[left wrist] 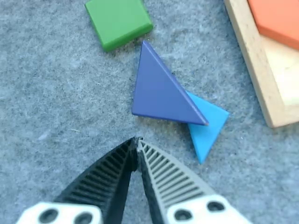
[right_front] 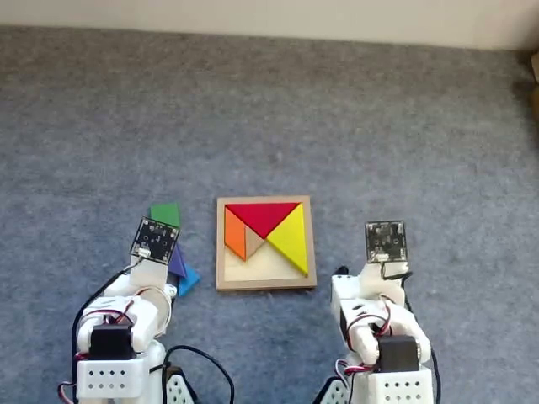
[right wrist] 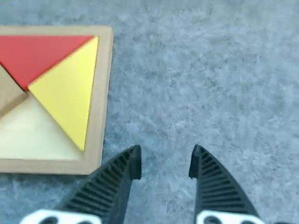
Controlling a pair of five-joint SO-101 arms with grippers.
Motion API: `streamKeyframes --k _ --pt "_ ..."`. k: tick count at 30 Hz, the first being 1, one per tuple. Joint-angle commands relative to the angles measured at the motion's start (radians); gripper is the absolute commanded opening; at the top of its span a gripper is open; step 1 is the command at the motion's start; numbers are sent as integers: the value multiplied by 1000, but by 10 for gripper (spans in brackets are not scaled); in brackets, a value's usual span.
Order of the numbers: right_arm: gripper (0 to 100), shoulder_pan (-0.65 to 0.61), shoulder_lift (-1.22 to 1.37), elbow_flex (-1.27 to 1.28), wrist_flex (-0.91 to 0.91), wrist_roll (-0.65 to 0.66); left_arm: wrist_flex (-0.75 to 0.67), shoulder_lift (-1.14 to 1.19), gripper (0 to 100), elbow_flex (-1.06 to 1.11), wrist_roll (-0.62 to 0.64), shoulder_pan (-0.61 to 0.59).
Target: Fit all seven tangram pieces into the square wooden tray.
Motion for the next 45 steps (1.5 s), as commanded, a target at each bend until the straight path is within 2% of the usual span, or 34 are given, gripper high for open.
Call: streamKeyframes --k 1,8,10,13,19,22,25,28,29,31,32,35,40,43,45 --pt "173 4 -18 22 5 9 2 -27 7 19 -6 19" --pt "167 27 -18 139 13 5 2 -27 7 19 -6 19" --pt "128 50 -18 139 13 5 2 -27 7 19 -6 19" --pt "5 53 -18 137 8 11 2 -27 7 19 -5 36" --pt "18 58 -18 136 15 11 12 -30 7 19 -9 64" --pt "18 58 -18 136 47 6 14 -33 8 -18 -11 39" --pt "18 58 -18 136 127 8 3 -33 8 -87 -11 -47" --pt "18 56 -18 136 122 9 -89 -30 8 -137 -29 -119" --pt "18 56 -18 136 122 9 -109 -30 8 -148 -83 -133" --pt "18 56 -18 136 122 9 -121 -30 30 -174 -239 -150" --pt "18 56 -18 136 122 9 -121 -28 53 -191 -276 -151" --pt "18 56 -18 136 122 9 -120 -25 98 -242 -241 -151" --pt "18 56 -18 136 122 9 -74 -24 84 -343 -242 -150" --pt "18 56 -18 136 122 9 -35 -22 167 -397 -232 -151" --pt "18 56 -18 136 122 9 -15 -19 232 -418 -180 -151"
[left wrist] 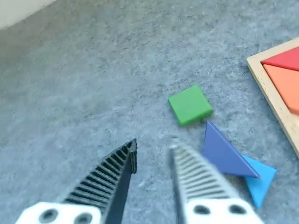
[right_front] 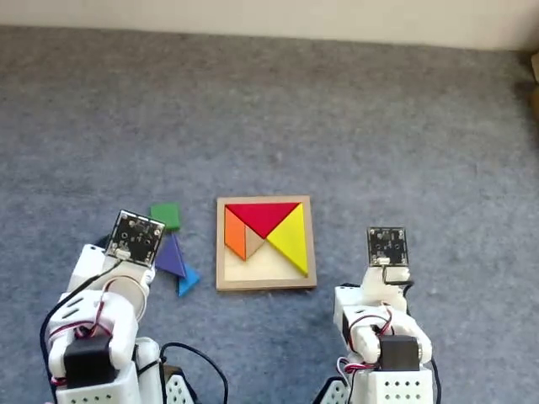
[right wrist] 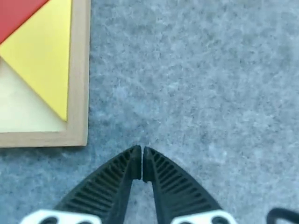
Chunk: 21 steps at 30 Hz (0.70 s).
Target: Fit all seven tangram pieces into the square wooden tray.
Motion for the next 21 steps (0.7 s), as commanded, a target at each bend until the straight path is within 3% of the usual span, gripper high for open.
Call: streamKeyframes --k 1,6,13,21 --pt "18 15 -18 119 4 9 37 -7 245 -105 71 -19" --pt "18 15 -18 119 4 9 29 205 244 -193 78 -12" --pt "18 15 -18 119 4 9 29 722 245 -430 83 -10" --pt "18 15 -18 119 4 9 18 1328 246 -740 226 10"
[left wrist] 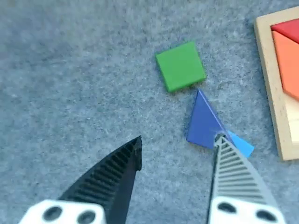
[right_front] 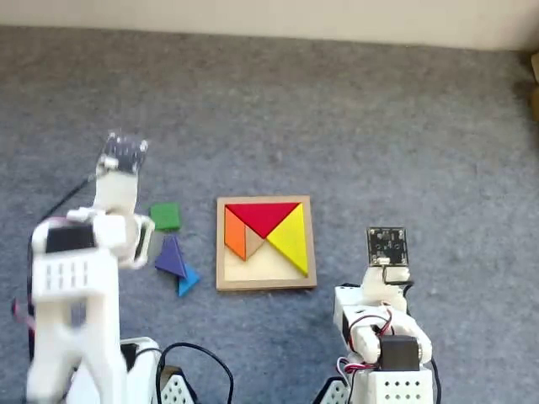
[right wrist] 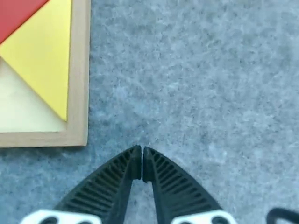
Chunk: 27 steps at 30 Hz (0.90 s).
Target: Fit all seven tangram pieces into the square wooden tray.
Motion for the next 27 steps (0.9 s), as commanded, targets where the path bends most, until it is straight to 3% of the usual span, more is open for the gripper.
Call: streamKeyframes --k 1,12,27 --pt "18 15 -18 119 4 9 -9 346 246 -223 64 16" --pt "18 15 -18 119 4 9 -8 881 247 -595 219 122" --pt "18 15 -18 119 4 9 -8 1201 242 -762 253 111"
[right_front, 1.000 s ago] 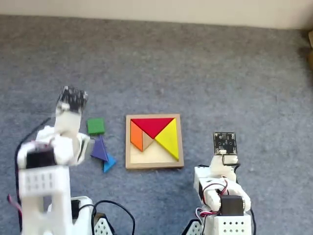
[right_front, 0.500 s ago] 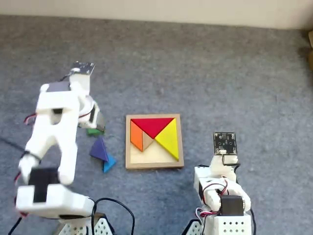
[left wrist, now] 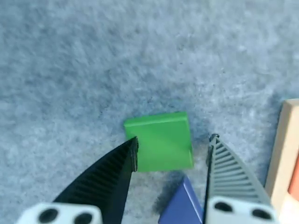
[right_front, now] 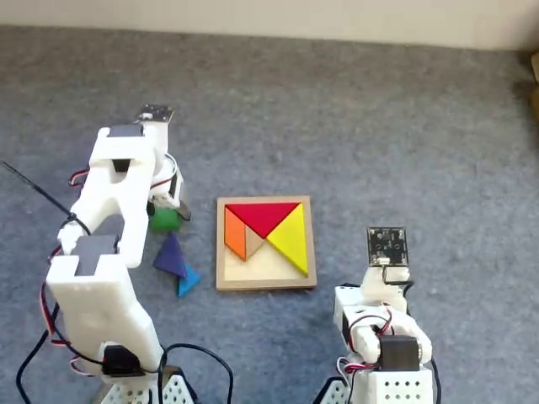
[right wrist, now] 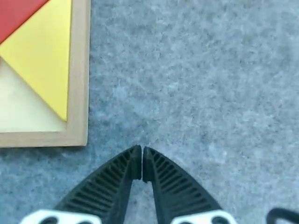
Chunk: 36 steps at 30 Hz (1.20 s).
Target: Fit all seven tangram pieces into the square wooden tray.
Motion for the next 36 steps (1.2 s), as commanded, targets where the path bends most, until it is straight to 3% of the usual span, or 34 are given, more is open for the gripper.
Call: streamKeyframes --k 1,19,25,36 --pt "18 15 -18 119 4 9 -8 30 242 -21 9 1" --pt "18 15 -18 119 4 9 163 -30 250 -137 3 -41" --pt "18 15 -18 119 4 9 210 -30 337 -142 8 -42" --pt "18 15 -18 119 4 9 138 21 296 -111 9 -81"
